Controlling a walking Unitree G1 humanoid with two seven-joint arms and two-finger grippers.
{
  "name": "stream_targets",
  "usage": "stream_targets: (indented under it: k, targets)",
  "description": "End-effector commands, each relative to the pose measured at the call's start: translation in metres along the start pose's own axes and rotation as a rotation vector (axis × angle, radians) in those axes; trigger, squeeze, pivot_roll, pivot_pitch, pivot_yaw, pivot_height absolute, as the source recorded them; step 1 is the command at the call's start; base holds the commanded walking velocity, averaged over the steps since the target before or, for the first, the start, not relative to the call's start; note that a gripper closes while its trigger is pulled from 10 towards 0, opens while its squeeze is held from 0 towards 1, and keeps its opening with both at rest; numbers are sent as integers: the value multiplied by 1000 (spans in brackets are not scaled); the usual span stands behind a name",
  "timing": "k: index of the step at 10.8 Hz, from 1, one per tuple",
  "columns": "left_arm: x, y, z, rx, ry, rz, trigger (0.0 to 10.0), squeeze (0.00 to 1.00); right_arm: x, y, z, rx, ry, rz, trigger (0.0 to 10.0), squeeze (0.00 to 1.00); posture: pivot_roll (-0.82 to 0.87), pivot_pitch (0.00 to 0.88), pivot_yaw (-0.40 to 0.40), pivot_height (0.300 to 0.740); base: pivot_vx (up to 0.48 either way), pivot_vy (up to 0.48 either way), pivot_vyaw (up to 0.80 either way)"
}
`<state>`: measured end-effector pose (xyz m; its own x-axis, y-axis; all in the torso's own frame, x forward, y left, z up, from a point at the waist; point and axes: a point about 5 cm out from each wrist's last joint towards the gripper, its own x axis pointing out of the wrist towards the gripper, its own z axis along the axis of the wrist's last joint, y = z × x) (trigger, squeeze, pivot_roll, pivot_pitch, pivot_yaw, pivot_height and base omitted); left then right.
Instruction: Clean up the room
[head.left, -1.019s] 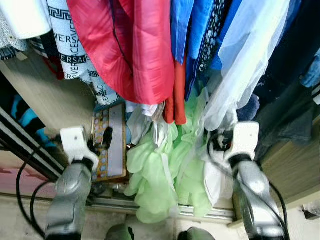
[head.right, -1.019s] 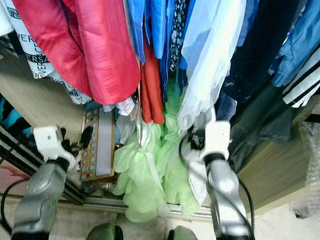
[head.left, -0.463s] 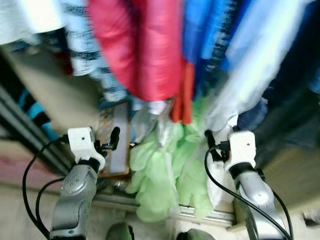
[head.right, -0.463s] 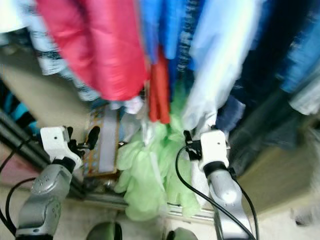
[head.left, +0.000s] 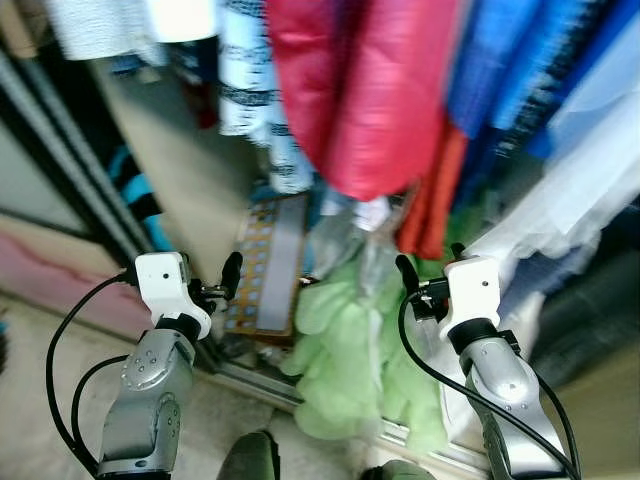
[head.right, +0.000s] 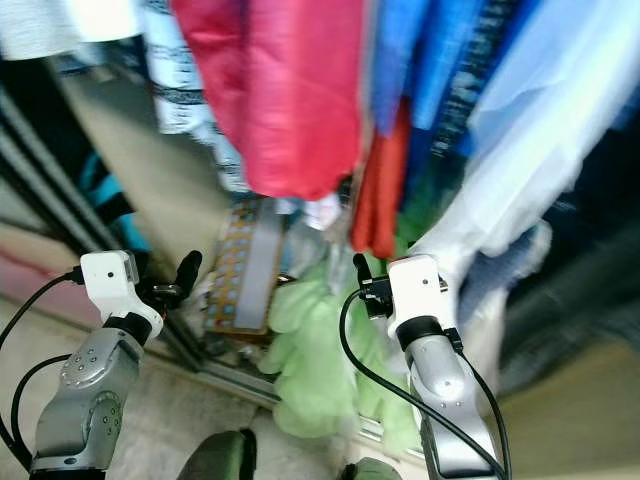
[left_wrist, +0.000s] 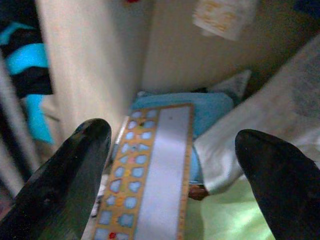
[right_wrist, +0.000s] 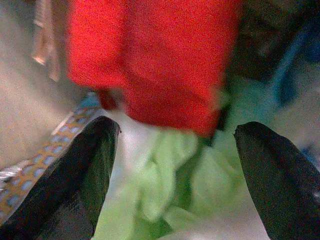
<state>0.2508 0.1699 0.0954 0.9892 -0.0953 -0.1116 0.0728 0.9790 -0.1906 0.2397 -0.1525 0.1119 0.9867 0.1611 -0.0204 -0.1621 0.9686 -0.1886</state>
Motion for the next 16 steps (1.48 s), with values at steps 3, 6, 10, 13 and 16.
stream_targets:
  k: [3, 6, 10, 13, 16]
  targets:
    - [2, -4, 4, 6, -7, -16, 10000, 0, 0, 4, 7, 8, -25, 42, 10000, 0, -16, 67, 11, 740, 0, 0, 800]
    - [3, -4, 4, -5, -3, -17, 10000, 0, 0, 6, 5, 19, -22, 64, 10000, 0, -19, 67, 12, 740, 0, 0, 800]
    - [5, -5, 4, -2, -9, -5, 10000, 0, 8, 8, 7, 21, -33, 97, 10000, 0, -18, 59, 9, 740, 0, 0, 800]
    - [6, -4, 4, -5, -8, 8, 10000, 0, 15, 10, 9, 24, -44, 105, 10000, 0, -11, 54, 8, 740, 0, 0, 800]
    - [8, -5, 4, -1, -13, 11, 10000, 0, 19, 11, 10, 27, -52, 116, 10000, 0, -7, 48, 7, 740, 0, 0, 800]
